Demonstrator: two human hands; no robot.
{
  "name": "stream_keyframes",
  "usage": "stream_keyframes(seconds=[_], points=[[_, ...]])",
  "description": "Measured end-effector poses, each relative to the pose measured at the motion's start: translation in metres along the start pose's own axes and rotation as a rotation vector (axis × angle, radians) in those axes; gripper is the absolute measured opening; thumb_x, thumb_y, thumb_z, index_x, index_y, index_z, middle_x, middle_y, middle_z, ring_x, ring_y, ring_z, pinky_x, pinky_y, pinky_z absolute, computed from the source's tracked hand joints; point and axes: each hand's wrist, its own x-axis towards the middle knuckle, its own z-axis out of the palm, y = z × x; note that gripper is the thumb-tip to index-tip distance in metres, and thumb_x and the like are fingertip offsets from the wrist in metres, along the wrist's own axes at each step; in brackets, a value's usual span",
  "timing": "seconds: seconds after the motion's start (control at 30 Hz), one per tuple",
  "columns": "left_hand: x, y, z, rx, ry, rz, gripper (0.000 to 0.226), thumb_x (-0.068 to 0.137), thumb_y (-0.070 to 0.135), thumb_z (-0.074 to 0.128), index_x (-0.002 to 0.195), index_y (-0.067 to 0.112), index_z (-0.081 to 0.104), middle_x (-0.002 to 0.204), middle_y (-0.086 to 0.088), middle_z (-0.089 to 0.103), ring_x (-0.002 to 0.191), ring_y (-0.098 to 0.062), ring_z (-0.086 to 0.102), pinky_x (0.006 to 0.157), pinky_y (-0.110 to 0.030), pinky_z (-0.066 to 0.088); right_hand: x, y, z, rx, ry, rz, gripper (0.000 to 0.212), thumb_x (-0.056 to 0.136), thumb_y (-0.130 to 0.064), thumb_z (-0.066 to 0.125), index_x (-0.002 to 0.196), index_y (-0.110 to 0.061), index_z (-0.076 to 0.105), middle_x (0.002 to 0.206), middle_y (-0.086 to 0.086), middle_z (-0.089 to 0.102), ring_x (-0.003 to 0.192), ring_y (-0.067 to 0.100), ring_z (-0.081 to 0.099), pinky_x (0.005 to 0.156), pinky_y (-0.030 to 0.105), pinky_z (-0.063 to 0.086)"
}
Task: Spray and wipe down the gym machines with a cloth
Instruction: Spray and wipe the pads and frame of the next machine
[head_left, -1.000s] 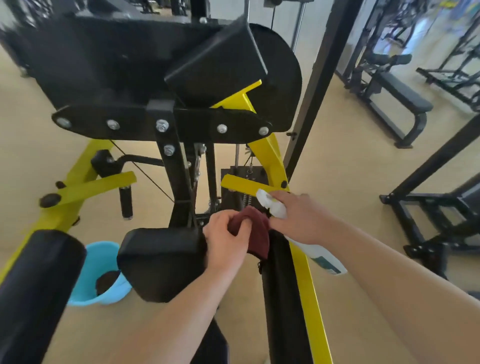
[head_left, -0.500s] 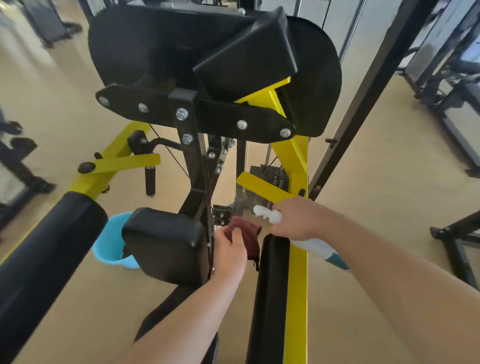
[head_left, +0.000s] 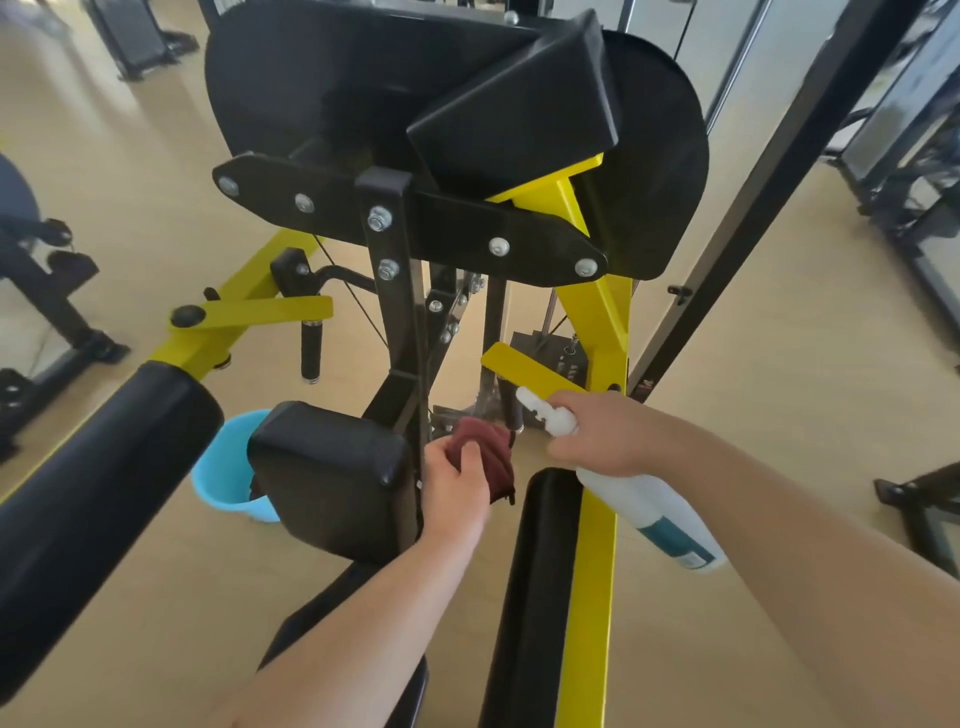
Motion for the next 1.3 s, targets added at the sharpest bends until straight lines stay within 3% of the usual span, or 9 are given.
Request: stream_keyframes(seconds=[0.23, 0.47, 0.63, 0.8, 0.9, 1.0, 1.1, 1.2, 1.3], points=[[0.014, 0.012, 0.013, -0.035, 0.06, 0.045, 0.01, 0.1, 0.033, 0.064, 0.098, 0.035, 0.054, 0.098, 0.009, 0.064, 0.089, -0.005, 0.063, 0.07, -0.022, 0.051, 0.018, 0.005, -0.004, 0.109, 0.132, 0.038, 0.039, 0.092, -0.041, 0.064, 0.126, -0.028, 0.051, 0.099, -0.001, 0.057, 0.093, 0.018, 0.057, 0.078, 0.035, 0.049], [0.054, 0.005, 0.037, -0.135, -0.077, 0.156, 0.01, 0.105, 0.016, 0.055, 0.11, 0.025, 0.054, 0.104, 0.004, 0.063, 0.096, -0.007, 0.062, 0.073, -0.008, 0.048, 0.038, 0.023, 0.004, 0.117, 0.068, 0.133, 0.021, 0.095, -0.045, 0.059, 0.106, -0.029, 0.05, 0.088, -0.002, 0.054, 0.089, 0.019, 0.056, 0.072, 0.032, 0.044], [0.076, -0.01, 0.057, -0.134, -0.15, 0.102, 0.018, 0.102, 0.014, 0.059, 0.117, 0.02, 0.051, 0.108, 0.003, 0.064, 0.096, -0.007, 0.063, 0.072, -0.01, 0.05, 0.046, 0.028, -0.007, 0.114, 0.026, 0.174, 0.029, 0.093, -0.047, 0.061, 0.115, -0.029, 0.056, 0.089, -0.002, 0.056, 0.087, 0.017, 0.057, 0.075, 0.032, 0.048], [0.096, -0.015, 0.07, -0.102, -0.051, 0.143, 0.016, 0.095, 0.005, 0.068, 0.101, 0.014, 0.056, 0.096, -0.005, 0.068, 0.088, -0.014, 0.069, 0.067, -0.012, 0.052, 0.047, 0.037, -0.011, 0.128, -0.009, 0.194, 0.027, 0.093, -0.048, 0.061, 0.115, -0.032, 0.058, 0.099, -0.001, 0.059, 0.096, 0.019, 0.059, 0.084, 0.034, 0.05], [0.097, -0.017, 0.07, -0.165, 0.031, 0.095, 0.011, 0.096, -0.005, 0.062, 0.101, 0.002, 0.056, 0.085, -0.003, 0.065, 0.075, -0.004, 0.071, 0.061, -0.011, 0.052, 0.046, 0.037, -0.01, 0.128, -0.001, 0.196, 0.023, 0.094, -0.045, 0.061, 0.108, -0.028, 0.058, 0.097, 0.0, 0.059, 0.089, 0.015, 0.057, 0.077, 0.032, 0.047], [0.102, -0.031, 0.063, -0.131, 0.215, 0.042, 0.01, 0.098, 0.013, 0.064, 0.105, 0.013, 0.058, 0.093, 0.007, 0.062, 0.093, -0.014, 0.067, 0.063, -0.011, 0.045, 0.044, 0.036, -0.009, 0.136, 0.019, 0.19, 0.025, 0.094, -0.043, 0.062, 0.11, -0.023, 0.061, 0.098, 0.004, 0.06, 0.082, 0.012, 0.054, 0.072, 0.031, 0.044], [0.11, -0.035, 0.068, -0.153, 0.049, 0.074, 0.01, 0.1, 0.022, 0.064, 0.105, 0.023, 0.055, 0.095, 0.003, 0.065, 0.085, -0.015, 0.063, 0.067, -0.018, 0.05, 0.043, 0.035, -0.006, 0.126, 0.027, 0.187, 0.027, 0.092, -0.043, 0.063, 0.114, -0.027, 0.06, 0.098, 0.003, 0.06, 0.086, 0.015, 0.056, 0.07, 0.031, 0.043], [0.119, -0.034, 0.08, -0.067, -0.081, 0.134, 0.014, 0.095, 0.03, 0.066, 0.096, 0.031, 0.052, 0.09, -0.005, 0.069, 0.085, -0.025, 0.067, 0.077, -0.039, 0.055, 0.043, 0.035, -0.001, 0.112, 0.045, 0.188, 0.028, 0.092, -0.044, 0.063, 0.115, -0.028, 0.06, 0.096, 0.001, 0.06, 0.088, 0.016, 0.058, 0.075, 0.033, 0.047], [0.118, -0.04, 0.084, 0.051, -0.161, 0.164, 0.009, 0.098, 0.019, 0.064, 0.097, 0.018, 0.054, 0.077, -0.004, 0.068, 0.073, -0.004, 0.067, 0.067, -0.018, 0.051, 0.042, 0.034, 0.003, 0.087, 0.05, 0.162, 0.033, 0.091, -0.045, 0.062, 0.121, -0.029, 0.062, 0.089, -0.007, 0.06, 0.085, 0.013, 0.058, 0.076, 0.034, 0.048]])
